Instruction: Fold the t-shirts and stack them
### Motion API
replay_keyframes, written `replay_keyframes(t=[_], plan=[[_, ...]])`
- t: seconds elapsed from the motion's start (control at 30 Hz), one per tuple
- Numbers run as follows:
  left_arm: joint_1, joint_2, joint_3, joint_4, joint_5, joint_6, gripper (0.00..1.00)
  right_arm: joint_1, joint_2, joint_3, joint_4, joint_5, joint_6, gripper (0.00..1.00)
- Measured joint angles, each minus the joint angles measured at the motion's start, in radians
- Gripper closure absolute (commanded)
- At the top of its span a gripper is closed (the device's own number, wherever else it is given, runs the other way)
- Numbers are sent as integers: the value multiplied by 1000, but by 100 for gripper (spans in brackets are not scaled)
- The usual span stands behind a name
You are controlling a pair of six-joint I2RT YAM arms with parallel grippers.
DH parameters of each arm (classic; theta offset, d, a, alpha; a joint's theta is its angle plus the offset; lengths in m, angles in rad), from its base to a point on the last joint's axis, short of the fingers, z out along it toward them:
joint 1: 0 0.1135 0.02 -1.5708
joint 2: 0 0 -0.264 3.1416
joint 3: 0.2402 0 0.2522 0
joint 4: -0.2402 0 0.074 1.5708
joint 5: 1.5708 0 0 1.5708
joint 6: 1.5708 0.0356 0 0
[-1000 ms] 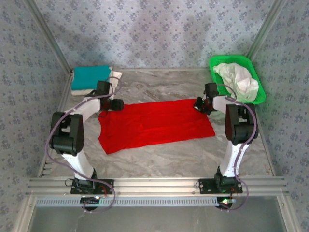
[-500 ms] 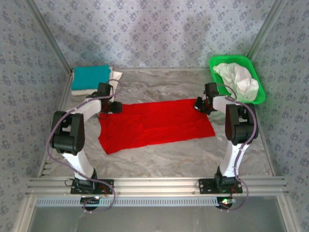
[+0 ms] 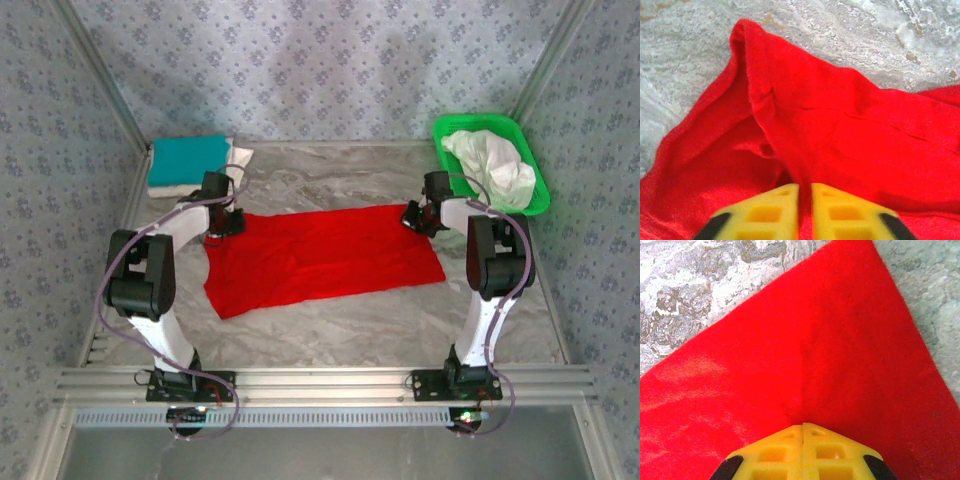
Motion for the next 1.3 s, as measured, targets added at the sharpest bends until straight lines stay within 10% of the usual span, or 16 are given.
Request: replay_keyframes(t=[0.8,1.3], plan=[[-240,-298,-225,-58,-192,-235,100,0,-3,2,-8,0,0,100],[-241,-294,-157,-85,-253,-200,100,0,-3,14,-19,-4,0,100]])
